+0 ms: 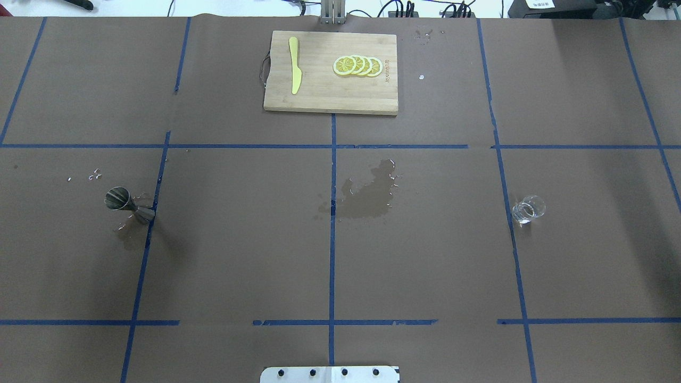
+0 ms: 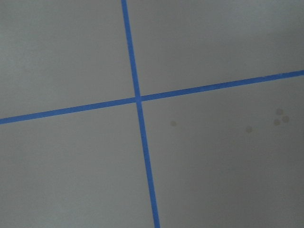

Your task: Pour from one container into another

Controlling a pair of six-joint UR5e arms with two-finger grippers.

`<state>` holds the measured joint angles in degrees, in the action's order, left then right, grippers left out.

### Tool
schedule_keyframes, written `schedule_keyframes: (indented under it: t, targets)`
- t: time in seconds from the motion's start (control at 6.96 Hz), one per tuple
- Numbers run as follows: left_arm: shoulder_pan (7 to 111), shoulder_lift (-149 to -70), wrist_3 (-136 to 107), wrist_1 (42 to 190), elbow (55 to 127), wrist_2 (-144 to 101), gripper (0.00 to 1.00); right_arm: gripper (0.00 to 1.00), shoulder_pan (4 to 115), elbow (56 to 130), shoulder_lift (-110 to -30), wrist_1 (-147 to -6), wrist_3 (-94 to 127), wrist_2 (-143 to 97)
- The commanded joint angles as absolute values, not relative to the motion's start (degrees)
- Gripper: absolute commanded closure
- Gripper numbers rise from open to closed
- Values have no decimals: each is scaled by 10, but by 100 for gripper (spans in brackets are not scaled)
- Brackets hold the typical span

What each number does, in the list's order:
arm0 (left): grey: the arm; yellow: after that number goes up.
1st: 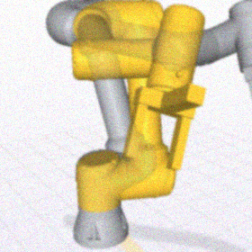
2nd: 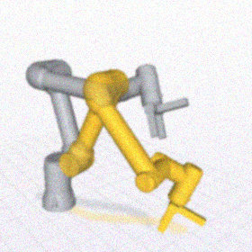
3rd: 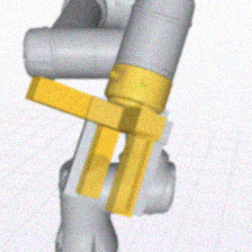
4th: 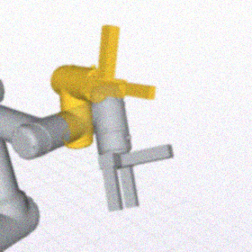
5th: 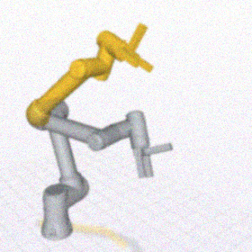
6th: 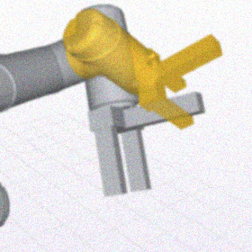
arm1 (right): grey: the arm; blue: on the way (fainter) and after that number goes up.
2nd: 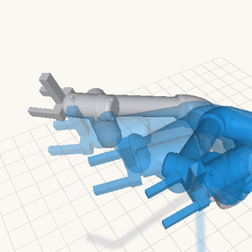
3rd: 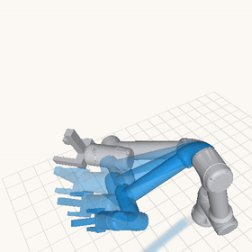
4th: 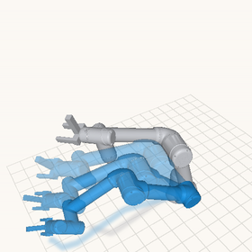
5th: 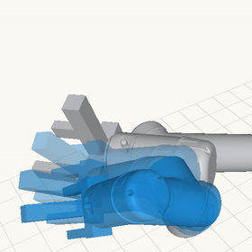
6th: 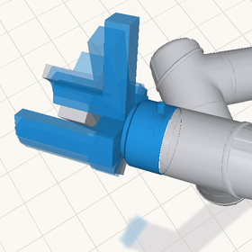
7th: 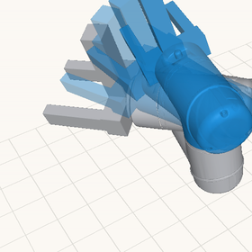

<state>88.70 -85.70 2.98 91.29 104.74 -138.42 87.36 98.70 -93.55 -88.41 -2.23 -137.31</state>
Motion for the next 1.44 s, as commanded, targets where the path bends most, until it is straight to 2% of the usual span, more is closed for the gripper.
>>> schedule_keyframes:
  t: [0.0, 0.14, 0.43, 0.72, 1.15, 1.29]
  targets:
    - [854, -858, 26, 980, 1046, -1396, 0, 0, 865, 989, -935, -883, -21, -1374]
    - [833, -859, -36, 1023, 1048, -1396, 0, 0, 865, 989, -935, -874, -21, -1375]
    - [738, -859, -290, 1222, 1049, -1390, 0, 0, 864, 988, -935, -871, -22, -1375]
    - [661, -859, -398, 1371, 1052, -1290, 0, 0, 862, 992, -936, -870, -23, -1375]
    - [533, -865, -502, 1375, 1102, -1099, 0, 0, 862, 992, -937, -871, -24, -1371]
    - [440, -863, -613, 1375, 1131, -959, 0, 0, 862, 992, -937, -871, -24, -1370]
